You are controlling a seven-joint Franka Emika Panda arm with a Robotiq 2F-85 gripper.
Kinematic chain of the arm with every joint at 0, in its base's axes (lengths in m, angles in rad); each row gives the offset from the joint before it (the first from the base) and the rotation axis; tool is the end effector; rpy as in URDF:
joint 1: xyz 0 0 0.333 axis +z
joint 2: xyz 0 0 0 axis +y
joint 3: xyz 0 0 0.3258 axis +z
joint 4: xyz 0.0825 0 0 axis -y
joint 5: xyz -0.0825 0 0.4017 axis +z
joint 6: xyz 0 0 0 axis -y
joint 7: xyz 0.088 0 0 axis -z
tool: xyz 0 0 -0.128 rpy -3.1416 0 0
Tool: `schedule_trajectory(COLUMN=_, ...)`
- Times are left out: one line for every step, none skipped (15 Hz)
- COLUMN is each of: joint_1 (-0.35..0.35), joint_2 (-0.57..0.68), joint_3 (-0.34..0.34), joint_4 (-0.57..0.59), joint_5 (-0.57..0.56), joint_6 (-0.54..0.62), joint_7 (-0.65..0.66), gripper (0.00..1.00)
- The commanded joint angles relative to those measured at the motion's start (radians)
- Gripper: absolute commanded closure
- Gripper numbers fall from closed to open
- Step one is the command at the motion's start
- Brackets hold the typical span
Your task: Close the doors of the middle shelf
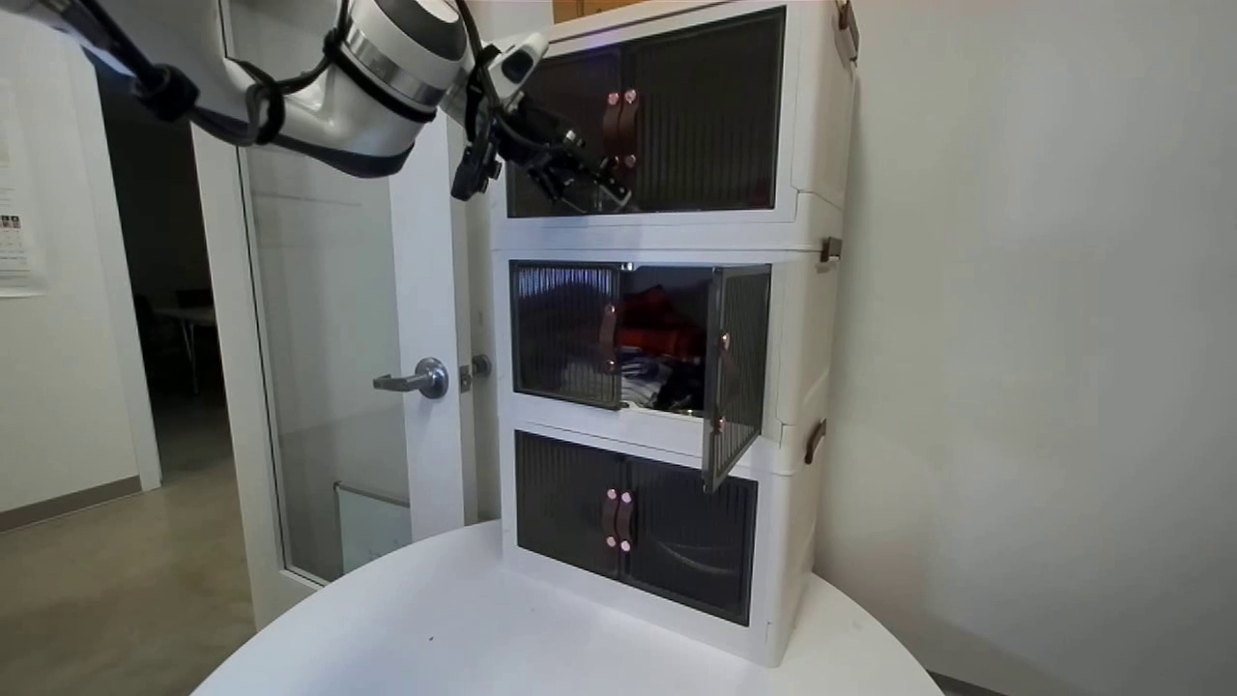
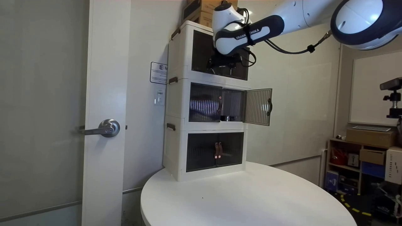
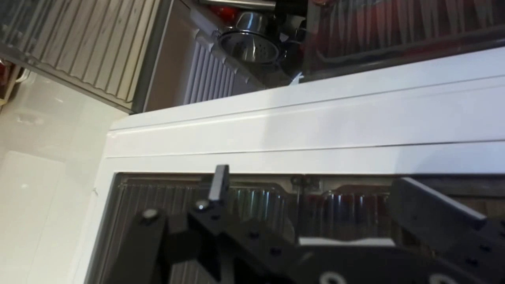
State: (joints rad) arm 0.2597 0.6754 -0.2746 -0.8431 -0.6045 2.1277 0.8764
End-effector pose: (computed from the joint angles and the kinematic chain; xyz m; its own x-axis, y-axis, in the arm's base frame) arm 0.8035 0.0470 0.6124 0.5040 -0.2847 0.8154 -0.6198 -0.7768 0.1119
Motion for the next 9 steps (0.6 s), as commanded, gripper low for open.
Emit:
schedule_trajectory(joint_1=0.011, joint_2=-0.064, joint_3=-0.030, joint_4=-0.124, joint_5=-0.043, joint_6=0.083, joint_7=0.096, gripper=0.00)
schedule_trajectory(joint_1=0.014, joint_2=-0.089, joint_3=-0.026, joint_4=-0.158, joint_5=-0.040, joint_6=0.095, joint_7=0.103, gripper=0.00)
schedule_trajectory(joint_1=0.011, joint_2=-0.119, joint_3=-0.013, joint_4=-0.196, joint_5=-0.025, joint_6=0.109, joint_7=0.096, gripper=0.00)
schedule_trajectory(joint_1=0.006, joint_2=-0.148, joint_3=-0.001, joint_4=-0.234, joint_5=-0.011, joint_6=0.125, joint_7=0.080, gripper=0.00)
schedule_trajectory(joint_1=-0.005, joint_2=-0.188, joint_3=0.023, joint_4=-0.286, joint_5=0.020, joint_6=0.145, joint_7=0.047, gripper=0.00)
schedule_trajectory(joint_1=-0.017, joint_2=-0.222, joint_3=0.046, joint_4=-0.329, joint_5=0.055, joint_6=0.159, joint_7=0.011, gripper=0.00)
schedule_trajectory(joint_1=-0.033, joint_2=-0.265, joint_3=0.075, joint_4=-0.383, joint_5=0.100, joint_6=0.176, joint_7=-0.031, gripper=0.00)
schedule_trajectory(joint_1=-0.046, joint_2=-0.301, joint_3=0.094, joint_4=-0.427, joint_5=0.138, joint_6=0.187, joint_7=-0.062, gripper=0.00)
schedule_trajectory(joint_1=-0.060, joint_2=-0.337, joint_3=0.115, joint_4=-0.469, joint_5=0.182, joint_6=0.188, joint_7=-0.105, gripper=0.00)
